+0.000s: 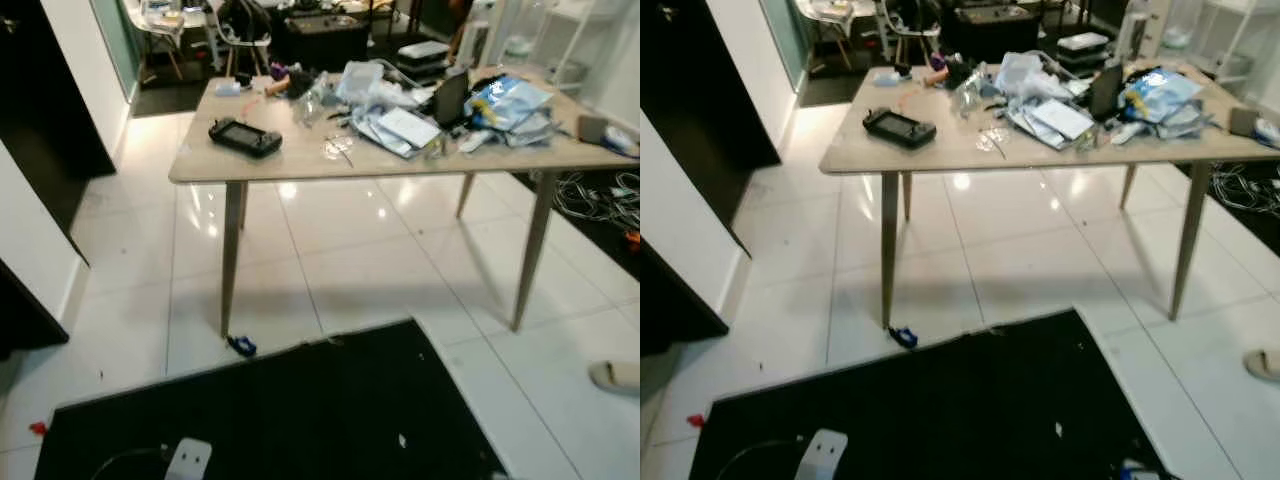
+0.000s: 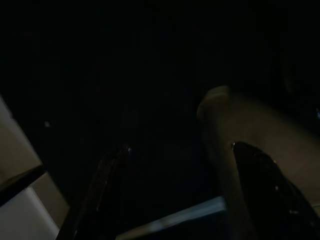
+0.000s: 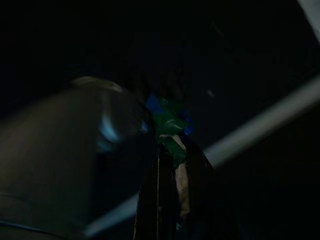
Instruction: Picking trash to rubbish bin
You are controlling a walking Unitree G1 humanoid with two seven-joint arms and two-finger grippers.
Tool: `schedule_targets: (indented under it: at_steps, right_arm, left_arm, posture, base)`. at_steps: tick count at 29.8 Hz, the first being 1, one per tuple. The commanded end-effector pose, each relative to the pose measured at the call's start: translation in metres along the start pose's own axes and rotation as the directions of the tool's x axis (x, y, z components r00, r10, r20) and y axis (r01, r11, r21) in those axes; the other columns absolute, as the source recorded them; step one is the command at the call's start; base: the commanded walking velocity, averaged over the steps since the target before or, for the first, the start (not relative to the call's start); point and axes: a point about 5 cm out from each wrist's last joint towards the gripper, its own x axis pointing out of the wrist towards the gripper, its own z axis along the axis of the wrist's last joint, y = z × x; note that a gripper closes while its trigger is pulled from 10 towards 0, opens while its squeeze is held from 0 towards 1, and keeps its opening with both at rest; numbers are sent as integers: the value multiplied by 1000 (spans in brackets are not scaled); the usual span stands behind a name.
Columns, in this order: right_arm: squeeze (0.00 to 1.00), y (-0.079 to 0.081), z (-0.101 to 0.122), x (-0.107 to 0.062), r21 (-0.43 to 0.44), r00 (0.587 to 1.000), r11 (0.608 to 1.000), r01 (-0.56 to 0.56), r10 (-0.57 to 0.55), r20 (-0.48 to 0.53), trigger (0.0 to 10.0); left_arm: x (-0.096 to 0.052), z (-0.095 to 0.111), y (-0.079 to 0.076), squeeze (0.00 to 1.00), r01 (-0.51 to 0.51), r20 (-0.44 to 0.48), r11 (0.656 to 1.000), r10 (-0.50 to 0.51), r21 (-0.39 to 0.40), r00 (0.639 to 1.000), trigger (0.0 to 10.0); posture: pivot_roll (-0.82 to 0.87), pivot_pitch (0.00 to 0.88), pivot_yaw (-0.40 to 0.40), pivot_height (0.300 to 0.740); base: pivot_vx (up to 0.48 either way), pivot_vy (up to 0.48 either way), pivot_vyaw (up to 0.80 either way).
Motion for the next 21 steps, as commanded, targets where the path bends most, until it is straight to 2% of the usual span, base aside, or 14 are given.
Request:
schedule_targets:
  at_steps: [1, 21]
  right_arm:
    - [0, 5, -8, 0, 11, 1000, 1000, 4, -4, -25, 10000]
    - [0, -1, -6, 0, 4, 999, 999, 46, -46, -22, 10000]
  left_arm:
    - [-2, -6, 5, 0, -18, -16, 1000, 18, -17, 1000, 10000]
    - [-1, -6, 3, 0, -2, -14, 1000, 2, 4, 1000, 10000]
  posture:
    - [1, 52, 23, 740]
    - [-1, 53, 24, 740]
  base:
    - [0, 0, -800]
    - [0, 0, -799]
